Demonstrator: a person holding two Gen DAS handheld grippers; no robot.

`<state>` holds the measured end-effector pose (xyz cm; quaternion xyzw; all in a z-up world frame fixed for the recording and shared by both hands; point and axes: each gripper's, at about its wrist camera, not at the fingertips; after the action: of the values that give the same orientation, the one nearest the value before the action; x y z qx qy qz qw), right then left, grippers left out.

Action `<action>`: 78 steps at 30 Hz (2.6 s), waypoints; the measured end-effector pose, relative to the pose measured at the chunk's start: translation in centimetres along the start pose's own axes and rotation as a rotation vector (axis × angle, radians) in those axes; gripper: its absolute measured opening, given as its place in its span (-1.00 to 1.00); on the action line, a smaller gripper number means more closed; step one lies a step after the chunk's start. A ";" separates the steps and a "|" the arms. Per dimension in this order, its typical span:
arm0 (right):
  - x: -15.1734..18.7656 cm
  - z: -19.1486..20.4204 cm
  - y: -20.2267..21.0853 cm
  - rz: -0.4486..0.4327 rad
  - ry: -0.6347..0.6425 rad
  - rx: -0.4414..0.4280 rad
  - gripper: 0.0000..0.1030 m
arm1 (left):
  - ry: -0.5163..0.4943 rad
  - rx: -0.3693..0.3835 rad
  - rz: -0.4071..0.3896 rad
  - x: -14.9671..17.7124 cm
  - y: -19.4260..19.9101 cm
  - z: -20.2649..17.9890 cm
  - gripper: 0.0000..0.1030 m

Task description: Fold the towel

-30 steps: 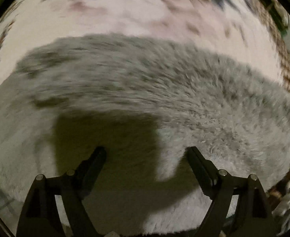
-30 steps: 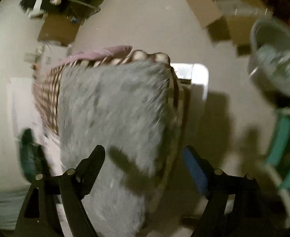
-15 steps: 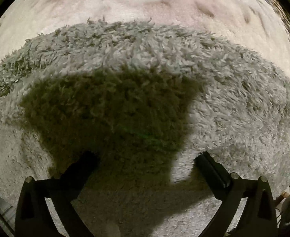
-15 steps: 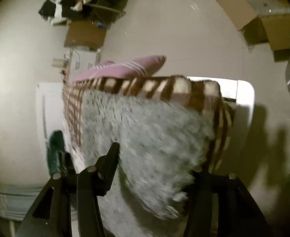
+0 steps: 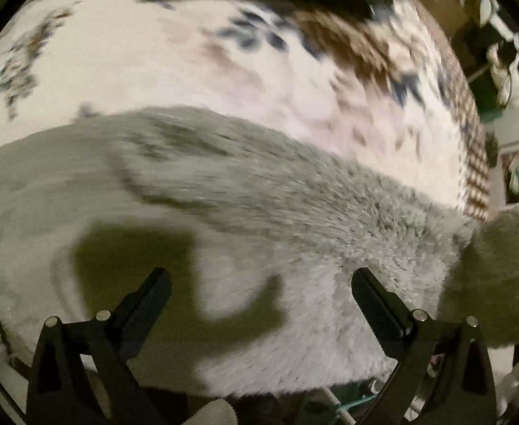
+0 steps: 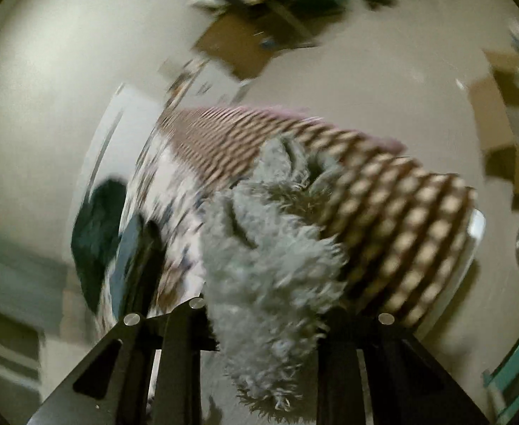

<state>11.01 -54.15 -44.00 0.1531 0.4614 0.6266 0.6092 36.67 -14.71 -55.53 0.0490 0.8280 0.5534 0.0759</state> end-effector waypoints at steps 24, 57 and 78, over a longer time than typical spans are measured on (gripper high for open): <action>35.0 21.6 -11.5 0.515 0.675 -0.003 0.84 | 0.144 0.119 -0.070 1.8 9.4 15.1 1.00; 24.6 9.9 -6.7 0.512 0.232 0.232 0.88 | 0.012 0.161 0.029 0.1 5.0 10.9 -0.77; 38.5 13.8 -10.4 0.832 -0.316 -0.030 -0.85 | 0.068 0.053 -0.077 1.7 13.3 15.5 -0.53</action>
<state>19.73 -15.64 -58.95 0.4107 0.2525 0.7940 0.3702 37.72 4.77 -49.19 0.0003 0.8458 0.5292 0.0676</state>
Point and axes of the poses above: each gripper's, at about its wrist camera, not at the fingertips, and y roughly against the way its jaws point, z to its left, x to its underside, and after that the axes turned 9 degrees about x, right-handed
